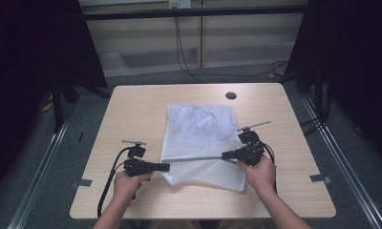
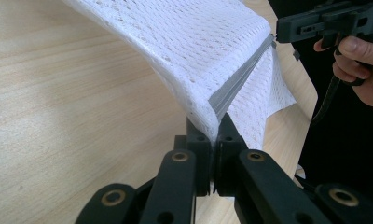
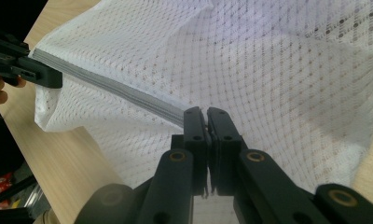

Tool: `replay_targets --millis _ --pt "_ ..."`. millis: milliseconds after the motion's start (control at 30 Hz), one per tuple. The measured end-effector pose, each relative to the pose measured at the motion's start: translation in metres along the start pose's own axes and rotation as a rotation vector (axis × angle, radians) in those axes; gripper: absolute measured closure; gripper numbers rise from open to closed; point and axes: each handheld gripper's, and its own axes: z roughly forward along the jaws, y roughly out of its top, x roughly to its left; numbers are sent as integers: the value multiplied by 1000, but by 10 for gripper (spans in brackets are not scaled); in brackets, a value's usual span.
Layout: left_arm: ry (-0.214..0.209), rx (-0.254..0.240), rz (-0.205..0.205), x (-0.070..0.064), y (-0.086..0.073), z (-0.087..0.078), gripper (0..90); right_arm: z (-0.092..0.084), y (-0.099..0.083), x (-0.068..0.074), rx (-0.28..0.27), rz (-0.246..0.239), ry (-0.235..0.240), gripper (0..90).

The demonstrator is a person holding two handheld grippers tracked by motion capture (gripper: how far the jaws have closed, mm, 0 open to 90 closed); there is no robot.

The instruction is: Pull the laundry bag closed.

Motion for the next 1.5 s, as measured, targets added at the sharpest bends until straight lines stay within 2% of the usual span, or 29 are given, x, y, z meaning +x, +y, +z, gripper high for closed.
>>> replay_targets --millis 300,467,567,1000,1133,1200,1433,1500 --pt "8 -4 7 0 0 -1 880 -5 -1 -3 -3 -3 -19 871" --pt "8 -9 -3 1 -1 -2 880 -10 -3 -9 -1 15 -31 871" --pt "11 0 12 1 -1 -1 880 -11 -4 -10 -8 11 -34 871" --pt "7 -11 -5 0 -1 -2 880 -14 -9 -17 -12 23 -36 871" --pt "12 -10 2 1 -1 -2 880 -15 -10 -18 -12 26 -39 871" --pt "6 -12 -10 0 -1 -2 880 -17 -12 -21 -15 28 -44 871" --pt "11 -9 0 1 -1 -2 880 -22 -15 -28 -26 33 -54 871" --pt "6 -12 -11 0 -1 -2 880 -25 -18 -31 -25 47 -64 871"
